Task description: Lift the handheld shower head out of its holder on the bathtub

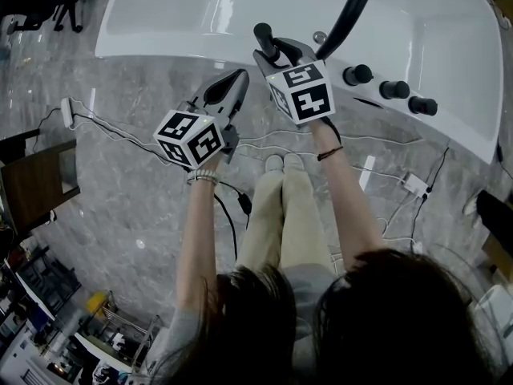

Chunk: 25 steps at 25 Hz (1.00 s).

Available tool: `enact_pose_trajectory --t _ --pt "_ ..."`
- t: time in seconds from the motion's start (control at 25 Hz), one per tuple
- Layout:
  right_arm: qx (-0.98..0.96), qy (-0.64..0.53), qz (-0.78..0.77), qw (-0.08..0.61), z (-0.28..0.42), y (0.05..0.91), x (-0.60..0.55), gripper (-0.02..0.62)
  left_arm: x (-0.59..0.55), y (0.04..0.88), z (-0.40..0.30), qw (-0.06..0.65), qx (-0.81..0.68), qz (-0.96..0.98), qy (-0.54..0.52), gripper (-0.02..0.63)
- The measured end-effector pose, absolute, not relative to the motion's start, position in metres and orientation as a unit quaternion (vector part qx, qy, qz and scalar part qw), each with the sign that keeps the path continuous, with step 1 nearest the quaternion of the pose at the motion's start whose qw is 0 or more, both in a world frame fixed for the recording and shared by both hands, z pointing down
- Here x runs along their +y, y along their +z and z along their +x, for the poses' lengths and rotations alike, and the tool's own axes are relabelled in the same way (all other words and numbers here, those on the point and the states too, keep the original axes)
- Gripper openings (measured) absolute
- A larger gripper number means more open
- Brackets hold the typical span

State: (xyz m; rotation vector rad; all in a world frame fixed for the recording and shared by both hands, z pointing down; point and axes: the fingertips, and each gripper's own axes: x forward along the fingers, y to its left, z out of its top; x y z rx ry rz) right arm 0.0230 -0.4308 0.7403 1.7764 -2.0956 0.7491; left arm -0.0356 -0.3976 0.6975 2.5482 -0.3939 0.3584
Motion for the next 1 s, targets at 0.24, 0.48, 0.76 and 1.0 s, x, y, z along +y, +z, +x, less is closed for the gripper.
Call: enact_pose_trajectory --t 0.24,0.48,0.76,1.0 --pt "-0.719 0.26 0.625 0.155 0.024 0.75 -0.437 0.153 -0.398 0.704 -0.039 0.271 -0.149 0.941 0.135 0.005" --pt "-0.713 0.256 0.63 0.17 0.027 0.755 -0.442 0.147 -0.4 0.708 -0.042 0.277 -0.152 0.939 0.136 0.005" --pt "-0.702 0.253 0.638 0.188 0.027 0.747 -0.438 0.133 -0.394 0.7 -0.042 0.284 -0.147 0.938 0.133 0.005" --pt "-0.701 0.245 0.64 0.196 0.024 0.724 -0.436 0.132 -0.388 0.684 -0.04 0.289 -0.145 0.938 0.124 0.005"
